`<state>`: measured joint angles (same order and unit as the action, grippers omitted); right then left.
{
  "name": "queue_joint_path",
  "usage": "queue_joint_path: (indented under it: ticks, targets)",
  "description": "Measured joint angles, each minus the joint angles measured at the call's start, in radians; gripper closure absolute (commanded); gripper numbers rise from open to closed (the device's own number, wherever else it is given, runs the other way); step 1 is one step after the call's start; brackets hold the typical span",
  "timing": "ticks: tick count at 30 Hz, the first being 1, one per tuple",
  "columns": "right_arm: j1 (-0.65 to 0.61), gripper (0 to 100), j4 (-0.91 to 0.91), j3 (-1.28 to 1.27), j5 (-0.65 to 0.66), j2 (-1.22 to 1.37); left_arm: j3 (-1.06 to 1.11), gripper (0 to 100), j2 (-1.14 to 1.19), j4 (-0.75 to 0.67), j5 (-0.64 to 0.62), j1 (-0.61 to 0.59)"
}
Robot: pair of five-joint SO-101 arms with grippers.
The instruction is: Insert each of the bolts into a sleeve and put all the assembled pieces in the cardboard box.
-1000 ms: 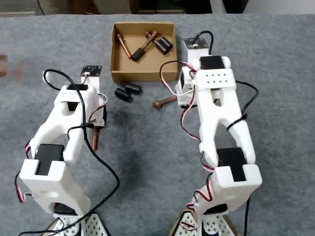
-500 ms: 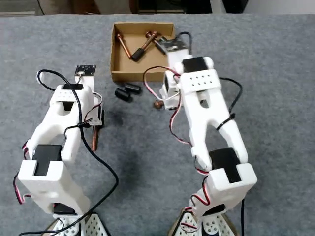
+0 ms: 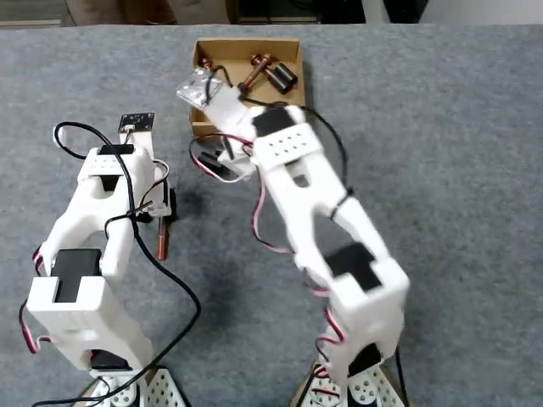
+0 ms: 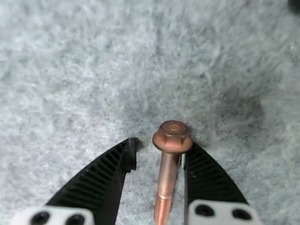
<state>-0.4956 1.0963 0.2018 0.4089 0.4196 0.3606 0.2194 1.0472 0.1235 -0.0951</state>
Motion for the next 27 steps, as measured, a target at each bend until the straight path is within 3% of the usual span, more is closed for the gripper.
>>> queue_joint_path:
  ticks: [9,16,22,27]
  targets:
    - [0.000,87.8,0.385,0.747,0.025,0.529,0.006,84,-0.020,0.008,0.000,-0.015]
    - [-0.054,89.1,0.598,1.335,0.104,0.870,0.153,84,-0.241,0.011,-0.002,-0.041]
    - [-0.064,89.0,0.611,1.390,0.106,0.910,0.298,84,-0.442,-0.025,-0.002,-0.040]
    - [-0.074,89.0,0.592,1.390,0.106,0.910,0.318,84,-0.474,-0.029,-0.002,-0.040]
